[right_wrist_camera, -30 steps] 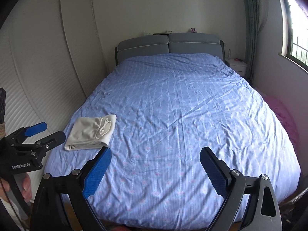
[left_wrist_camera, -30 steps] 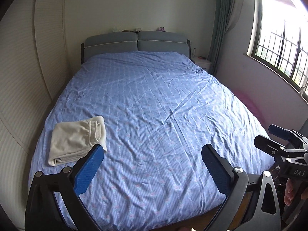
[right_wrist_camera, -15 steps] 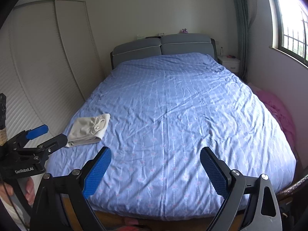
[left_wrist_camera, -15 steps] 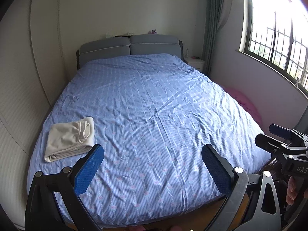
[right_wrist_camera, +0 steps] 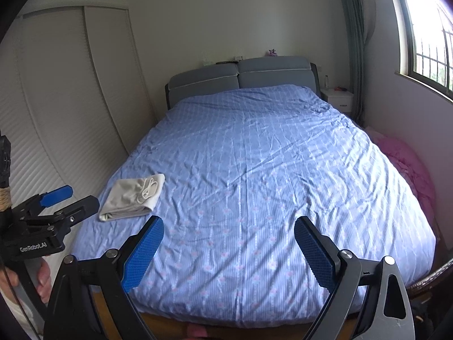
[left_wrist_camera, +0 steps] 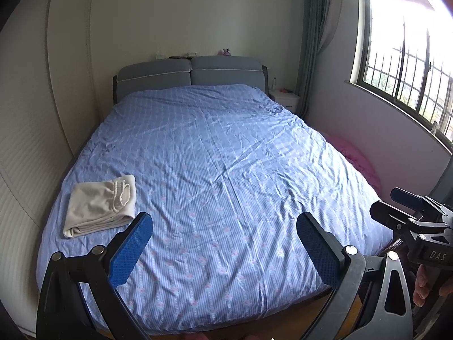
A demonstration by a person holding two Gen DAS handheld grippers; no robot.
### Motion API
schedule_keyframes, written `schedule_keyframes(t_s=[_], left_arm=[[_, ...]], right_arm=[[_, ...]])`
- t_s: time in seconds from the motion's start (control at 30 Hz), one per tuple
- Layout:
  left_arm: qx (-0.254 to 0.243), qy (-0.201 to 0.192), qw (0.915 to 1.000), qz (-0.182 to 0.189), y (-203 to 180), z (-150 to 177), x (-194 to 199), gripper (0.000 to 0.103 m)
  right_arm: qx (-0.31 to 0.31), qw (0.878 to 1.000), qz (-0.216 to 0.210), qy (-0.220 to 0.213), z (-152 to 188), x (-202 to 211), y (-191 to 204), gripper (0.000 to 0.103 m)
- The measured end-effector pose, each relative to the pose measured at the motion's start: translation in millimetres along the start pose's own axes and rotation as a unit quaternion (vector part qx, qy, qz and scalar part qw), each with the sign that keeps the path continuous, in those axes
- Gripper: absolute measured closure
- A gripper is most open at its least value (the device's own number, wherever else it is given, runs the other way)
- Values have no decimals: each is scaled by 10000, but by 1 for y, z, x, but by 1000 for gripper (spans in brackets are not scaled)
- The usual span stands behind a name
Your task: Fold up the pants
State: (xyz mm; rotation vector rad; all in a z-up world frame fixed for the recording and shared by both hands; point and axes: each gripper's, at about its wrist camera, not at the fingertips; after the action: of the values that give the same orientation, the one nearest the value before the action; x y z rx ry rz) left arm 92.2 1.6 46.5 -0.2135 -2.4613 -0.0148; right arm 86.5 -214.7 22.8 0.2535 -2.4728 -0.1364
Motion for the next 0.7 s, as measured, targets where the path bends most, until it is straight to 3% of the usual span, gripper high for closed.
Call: schedule_keyframes(t_s=[0.57,0.7], left_arm=[[49,-63,9994,344,-4,-2,13,0],[-28,-112,9997,225,-6,-3,15,0]], right_arm=[[18,10000,72,-58,-1,10,0,9],[23,10000,76,-59,-1,11,-1,9]])
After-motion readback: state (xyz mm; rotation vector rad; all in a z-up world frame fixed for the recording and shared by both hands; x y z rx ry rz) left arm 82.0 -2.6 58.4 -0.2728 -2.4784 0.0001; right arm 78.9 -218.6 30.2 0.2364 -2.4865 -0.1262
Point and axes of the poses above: each gripper's, at about its wrist camera, not at the fingertips, and x roughly against the way its jaws point, y to its left, z to its underside, and after that the axes turned 1 degree about z, right-handed
